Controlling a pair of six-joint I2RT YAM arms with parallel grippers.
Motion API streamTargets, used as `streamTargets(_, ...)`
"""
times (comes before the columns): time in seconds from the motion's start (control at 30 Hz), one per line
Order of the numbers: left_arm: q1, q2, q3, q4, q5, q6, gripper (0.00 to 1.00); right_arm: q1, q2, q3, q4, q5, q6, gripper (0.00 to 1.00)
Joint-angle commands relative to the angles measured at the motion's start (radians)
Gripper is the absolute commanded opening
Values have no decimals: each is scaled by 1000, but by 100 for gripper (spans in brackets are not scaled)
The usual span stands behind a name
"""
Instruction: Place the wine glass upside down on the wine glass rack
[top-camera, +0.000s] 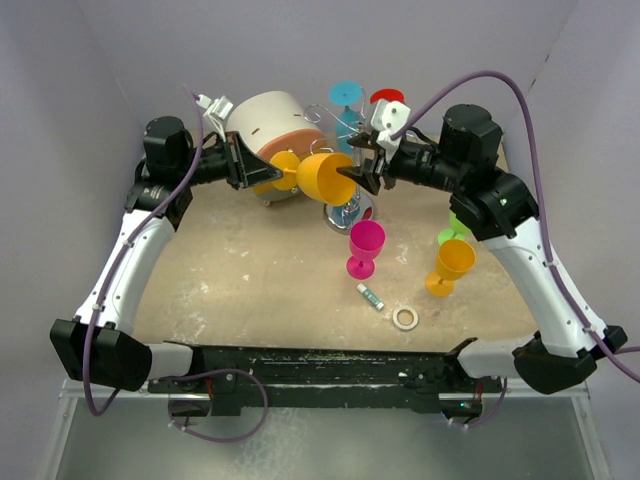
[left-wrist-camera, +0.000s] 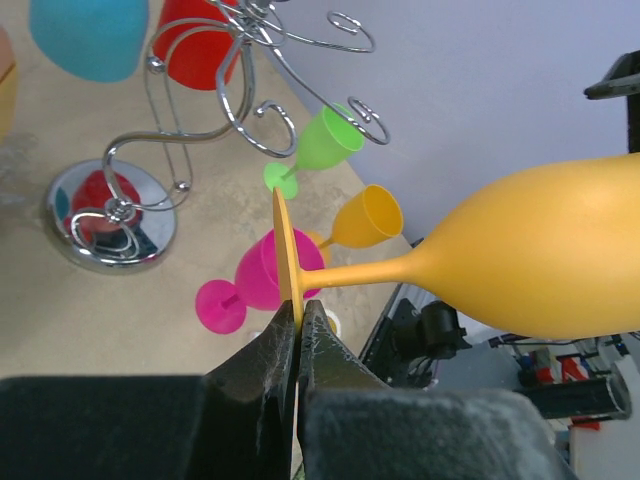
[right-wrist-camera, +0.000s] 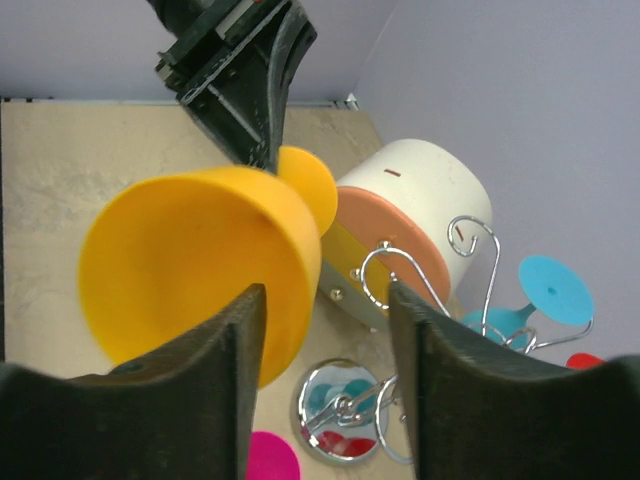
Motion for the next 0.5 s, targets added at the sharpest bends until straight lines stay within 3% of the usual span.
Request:
streamTargets(0.0,42,-80,2,5,-64,86,0,1,-91,1,-77,-32,-104,63)
streamTargets(0.17,106,-110,9,-25,-108,113,0,-28,-142,22,-174,-106,-160,65)
streamTargets(0.27,114,-135,47,-106,-209,237,0,-56,-168,21,-180,-89,-155,65)
streamTargets(0.47,111,-144,220,-296,-505,564,0,-182,-187,-35,-4,-17,149,65)
